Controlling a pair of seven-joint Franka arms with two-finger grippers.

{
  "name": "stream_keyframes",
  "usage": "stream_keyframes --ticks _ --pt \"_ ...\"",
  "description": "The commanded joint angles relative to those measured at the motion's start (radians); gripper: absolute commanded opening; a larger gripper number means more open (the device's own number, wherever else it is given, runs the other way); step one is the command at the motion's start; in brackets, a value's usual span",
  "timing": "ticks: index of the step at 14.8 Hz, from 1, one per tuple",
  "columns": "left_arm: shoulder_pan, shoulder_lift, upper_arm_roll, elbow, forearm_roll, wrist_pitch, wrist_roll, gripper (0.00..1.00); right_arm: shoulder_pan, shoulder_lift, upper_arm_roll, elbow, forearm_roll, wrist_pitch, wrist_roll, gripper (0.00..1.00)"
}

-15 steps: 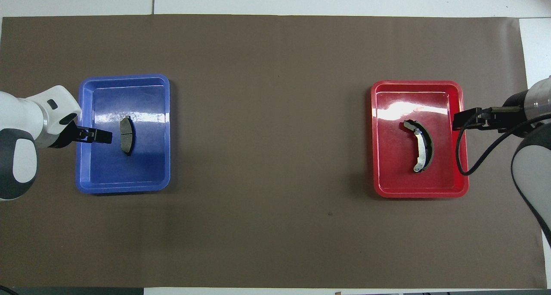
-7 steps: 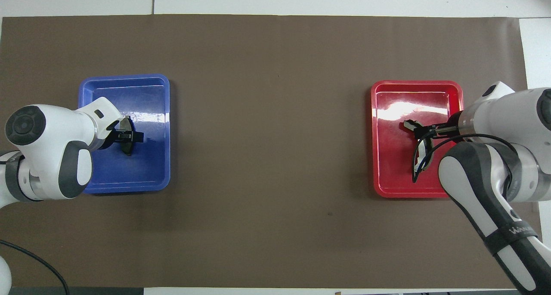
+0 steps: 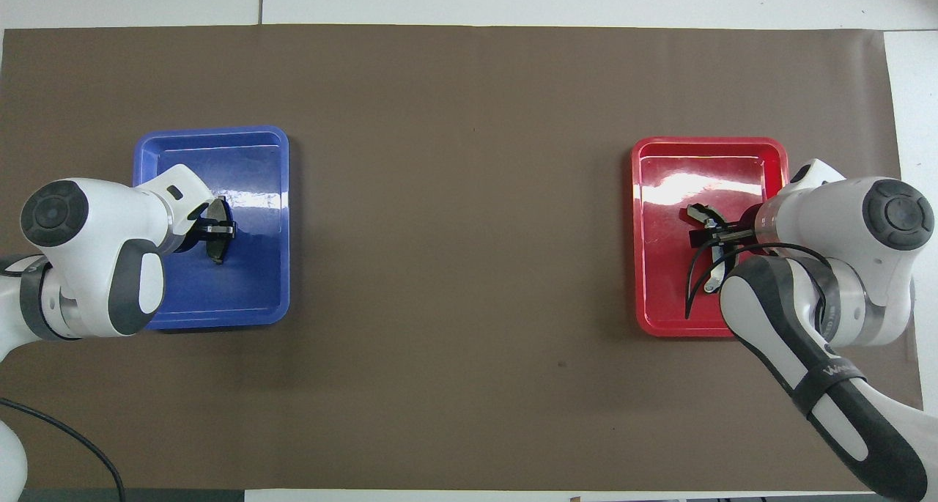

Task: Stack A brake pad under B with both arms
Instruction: 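Grasp the dark pad with the left gripper while the right gripper grasps the curved pad, then lift the dark pad with the left gripper while the right gripper lifts the curved pad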

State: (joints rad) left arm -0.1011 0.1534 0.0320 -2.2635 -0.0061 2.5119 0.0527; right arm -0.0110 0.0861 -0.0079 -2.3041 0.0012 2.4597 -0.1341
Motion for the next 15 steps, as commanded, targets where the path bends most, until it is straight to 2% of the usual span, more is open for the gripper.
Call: stream_keyframes --ticks 1,5,9,13,15 --pt "-0.005 -0.026 0.008 0.016 -0.003 -0.06 -0.01 0.08 -0.015 0.024 0.005 -0.018 0.02 0.036 -0.039 0.99" --pt "-0.029 -0.081 0.008 0.163 -0.003 -0.33 -0.013 0.09 -0.026 0.024 0.005 -0.023 0.02 0.033 -0.042 0.98" --pt "-0.127 -0.089 0.008 0.287 -0.003 -0.461 -0.138 0.09 -0.029 0.023 0.005 -0.025 0.02 0.027 -0.076 0.91" --pt "-0.282 -0.074 0.008 0.295 -0.003 -0.417 -0.304 0.06 -0.035 0.017 0.005 -0.038 0.02 0.021 -0.119 0.68" --pt "-0.38 -0.017 0.008 0.289 -0.003 -0.322 -0.449 0.08 -0.035 0.015 0.005 -0.043 0.02 0.021 -0.131 0.54"
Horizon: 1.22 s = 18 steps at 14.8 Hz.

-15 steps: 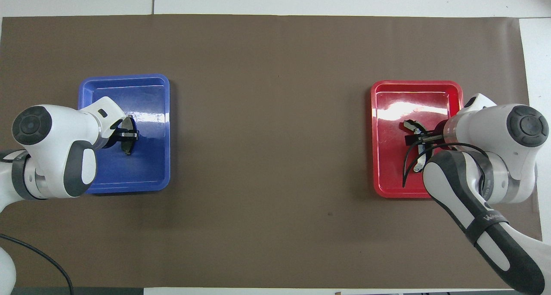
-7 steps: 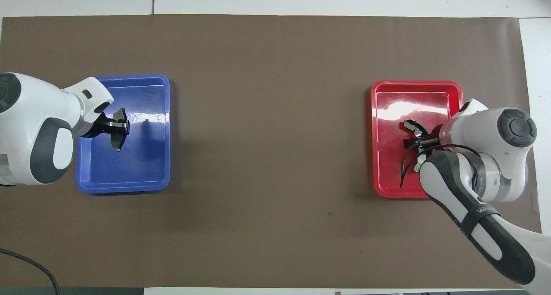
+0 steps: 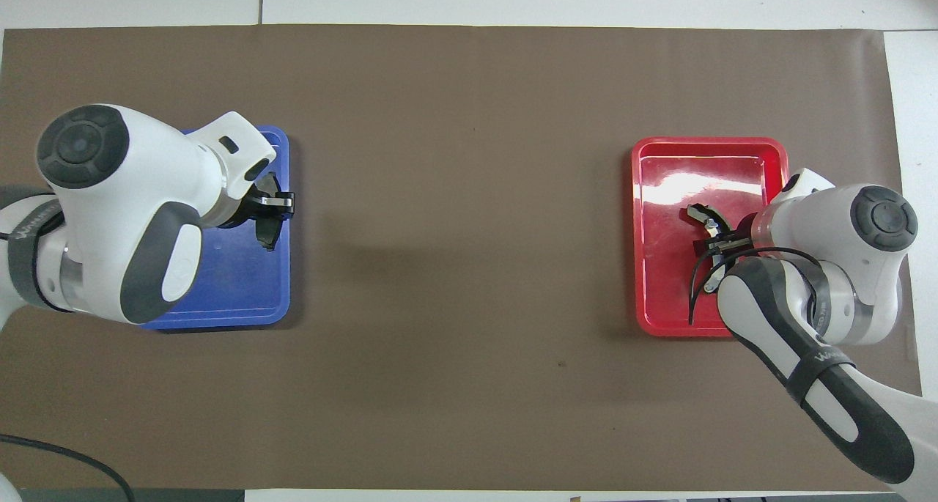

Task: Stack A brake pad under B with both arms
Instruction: 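Lift the dark pad with the left gripper while the right gripper lifts the curved pad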

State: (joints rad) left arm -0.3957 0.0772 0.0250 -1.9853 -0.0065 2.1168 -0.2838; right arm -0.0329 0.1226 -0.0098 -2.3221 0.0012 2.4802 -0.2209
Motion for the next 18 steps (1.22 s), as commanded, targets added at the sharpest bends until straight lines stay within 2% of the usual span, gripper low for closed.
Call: stream_keyframes --ticks 1,2,3,4,7,9,10,11,12,15,18 --pt "-0.116 0.076 0.015 0.01 -0.003 0.106 -0.15 0.09 -0.013 -0.021 0.007 -0.025 0.02 -0.003 -0.046 0.36" --pt "-0.152 0.099 0.015 0.01 -0.003 0.138 -0.176 0.1 -0.016 -0.021 0.007 -0.025 0.02 -0.003 -0.04 0.15" --pt "-0.181 0.114 0.015 0.011 -0.003 0.164 -0.199 0.11 -0.022 -0.021 0.007 -0.023 0.02 -0.007 -0.032 0.05" --pt "-0.217 0.137 0.016 0.019 -0.003 0.173 -0.222 0.11 -0.024 -0.02 0.007 -0.013 0.02 -0.026 -0.032 0.0" --pt "-0.294 0.249 0.015 0.071 -0.003 0.254 -0.248 0.16 -0.022 -0.015 0.007 0.067 0.02 -0.125 -0.002 0.0" --pt "-0.328 0.285 0.013 0.074 -0.003 0.302 -0.271 0.2 -0.012 -0.026 0.007 0.118 0.02 -0.187 0.035 0.0" --pt "-0.347 0.298 0.013 0.074 -0.003 0.325 -0.27 0.31 -0.002 -0.028 0.008 0.145 0.019 -0.219 0.055 0.0" --pt "-0.351 0.3 0.013 0.074 -0.004 0.336 -0.271 0.59 0.011 -0.026 0.008 0.174 0.019 -0.252 0.067 0.0" --pt "-0.348 0.3 0.015 0.076 -0.003 0.333 -0.271 0.98 0.028 -0.023 0.008 0.2 0.019 -0.285 0.09 0.0" --pt "-0.31 0.253 0.016 0.06 -0.004 0.298 -0.261 0.99 0.105 -0.021 0.008 0.233 0.019 -0.325 0.164 0.0" --pt "-0.234 0.153 0.016 0.02 -0.004 0.227 -0.206 0.99 0.191 0.003 0.008 0.34 0.016 -0.423 0.292 0.0"
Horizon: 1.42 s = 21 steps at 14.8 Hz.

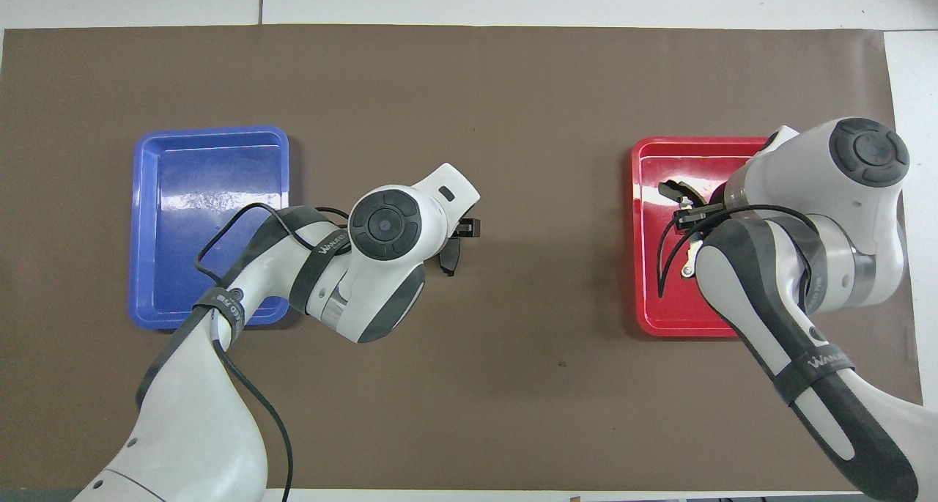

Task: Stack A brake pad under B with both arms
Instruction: 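Set the dark pad on the table between the trays and open the left gripper, then retract the left gripper while the right gripper carries the curved pad toward the dark pad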

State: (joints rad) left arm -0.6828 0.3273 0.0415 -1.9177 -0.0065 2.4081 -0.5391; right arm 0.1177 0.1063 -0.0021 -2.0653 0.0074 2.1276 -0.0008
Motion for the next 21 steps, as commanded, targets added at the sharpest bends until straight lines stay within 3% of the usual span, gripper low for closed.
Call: stream_keyframes --ticks 1,7,10,13,18,21 --pt "0.09 -0.135 0.0 -0.061 -0.004 -0.099 0.109 0.99 0.074 0.03 0.001 0.106 0.008 -0.081 0.109 0.0" --pt "0.328 -0.289 0.0 -0.061 -0.004 -0.296 0.358 0.99 0.275 0.067 0.004 0.12 0.011 0.017 0.333 0.0" --pt "0.449 -0.347 0.001 -0.046 -0.004 -0.348 0.5 0.99 0.371 0.16 0.004 0.238 0.013 -0.006 0.398 0.0" --pt "0.514 -0.356 0.008 0.034 -0.006 -0.47 0.573 0.99 0.439 0.265 0.005 0.356 0.013 -0.015 0.493 0.0" --pt "0.595 -0.335 0.012 0.201 -0.021 -0.688 0.678 1.0 0.491 0.357 0.005 0.402 0.006 0.069 0.608 0.0" --pt "0.621 -0.297 0.014 0.298 -0.044 -0.794 0.732 1.0 0.505 0.365 0.005 0.386 0.008 0.095 0.625 0.0"
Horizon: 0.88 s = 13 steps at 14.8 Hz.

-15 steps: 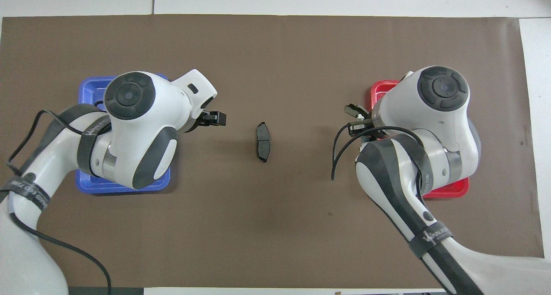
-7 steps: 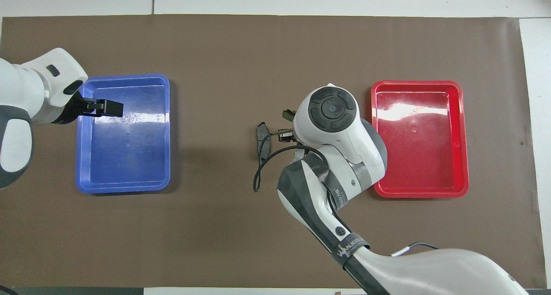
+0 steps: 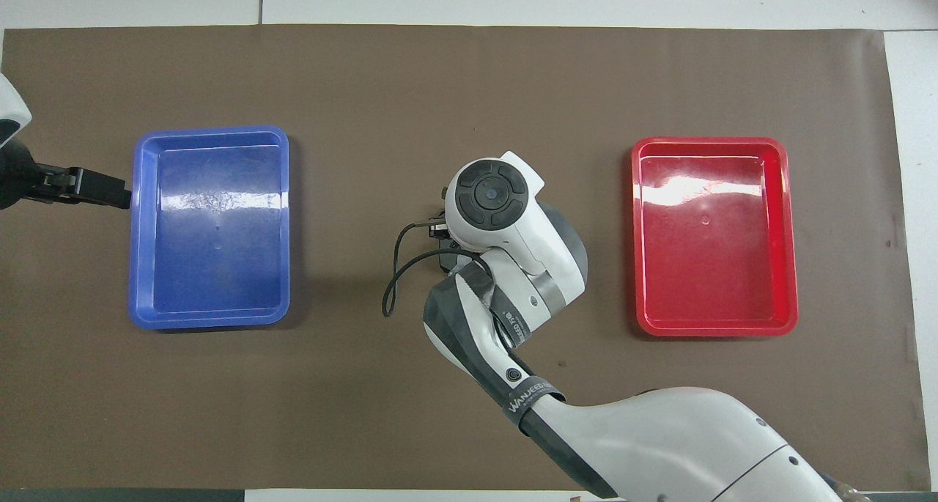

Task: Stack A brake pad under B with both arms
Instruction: 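Retract the left gripper while the right gripper carries the curved pad toward the dark pad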

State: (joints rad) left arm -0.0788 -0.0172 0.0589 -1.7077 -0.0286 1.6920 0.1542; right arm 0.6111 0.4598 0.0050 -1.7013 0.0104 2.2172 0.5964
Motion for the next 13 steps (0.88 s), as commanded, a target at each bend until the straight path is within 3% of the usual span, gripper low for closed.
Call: stream_keyframes --ticks 1,6,13 --pt "0.028 0.042 -0.004 0.082 -0.02 -0.086 0.039 1.0 0.018 0.014 -0.002 0.019 0.003 0.013 0.039 0.0" --pt "0.04 -0.01 -0.004 0.02 -0.013 -0.124 0.047 1.0 0.021 0.016 -0.002 -0.017 -0.006 0.059 0.04 0.0" --pt "0.033 0.002 -0.005 0.037 -0.007 -0.08 0.041 1.0 0.035 0.027 -0.002 -0.038 -0.006 0.101 0.042 0.0"
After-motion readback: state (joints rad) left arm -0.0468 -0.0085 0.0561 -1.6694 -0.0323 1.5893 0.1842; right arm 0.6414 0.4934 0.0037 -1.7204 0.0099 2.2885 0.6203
